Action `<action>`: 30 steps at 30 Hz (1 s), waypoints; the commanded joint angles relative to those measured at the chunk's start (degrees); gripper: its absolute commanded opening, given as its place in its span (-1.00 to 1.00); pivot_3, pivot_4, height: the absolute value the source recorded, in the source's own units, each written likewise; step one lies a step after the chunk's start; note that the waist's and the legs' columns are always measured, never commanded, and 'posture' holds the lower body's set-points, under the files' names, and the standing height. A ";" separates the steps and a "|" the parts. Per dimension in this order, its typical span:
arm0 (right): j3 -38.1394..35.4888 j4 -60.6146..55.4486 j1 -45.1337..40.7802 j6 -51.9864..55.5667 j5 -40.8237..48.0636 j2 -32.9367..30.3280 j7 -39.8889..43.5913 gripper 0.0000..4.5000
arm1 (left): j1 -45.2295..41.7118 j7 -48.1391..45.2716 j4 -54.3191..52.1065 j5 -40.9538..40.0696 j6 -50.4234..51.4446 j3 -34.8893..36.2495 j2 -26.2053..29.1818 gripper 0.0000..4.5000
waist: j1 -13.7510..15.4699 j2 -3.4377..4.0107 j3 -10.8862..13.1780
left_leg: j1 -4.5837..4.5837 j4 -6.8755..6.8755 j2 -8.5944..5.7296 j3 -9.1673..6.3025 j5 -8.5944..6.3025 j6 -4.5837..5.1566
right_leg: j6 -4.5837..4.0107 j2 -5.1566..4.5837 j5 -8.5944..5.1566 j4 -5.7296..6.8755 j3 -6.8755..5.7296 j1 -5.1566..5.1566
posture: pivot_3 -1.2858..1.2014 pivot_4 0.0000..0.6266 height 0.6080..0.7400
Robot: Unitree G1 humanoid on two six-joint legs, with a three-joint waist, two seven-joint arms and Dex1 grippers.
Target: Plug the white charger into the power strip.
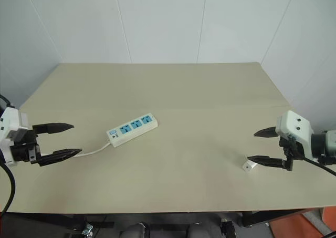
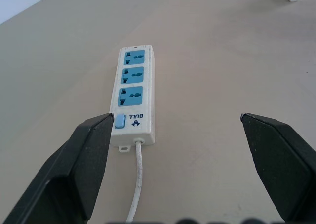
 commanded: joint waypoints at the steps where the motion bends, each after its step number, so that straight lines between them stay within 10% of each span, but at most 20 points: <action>1: -1.32 -0.72 -1.24 -1.05 0.02 -0.51 -0.39 1.00 | -1.20 0.15 0.20 0.03 -1.24 -0.08 0.41 0.99 | 0.00 0.00 0.00 | 0.00 0.00 0.00 0.00 0.00 0.00 | 0.01 0.00 0.00 0.00 0.00 0.00 | 0.03 -0.52 1.00; 17: 0.02 -0.52 -3.24 -1.60 0.23 0.71 -1.54 1.00 | -5.85 4.34 3.95 3.14 -3.61 -4.37 -1.82 0.99 | 0.09 0.00 0.00 | 0.02 0.01 -0.01 0.00 0.00 0.00 | 0.04 0.00 0.02 0.02 0.00 0.01 | 0.03 -0.52 1.00; 30: 9.18 -5.05 -17.51 1.36 1.23 12.32 -8.01 1.00 | -31.42 1.99 39.58 14.62 -20.83 -21.72 -14.89 0.99 | -0.02 -0.01 0.00 | -0.16 0.12 -0.03 -0.05 0.01 0.01 | -0.24 0.09 0.36 0.04 0.00 -0.03 | 0.03 -0.52 1.00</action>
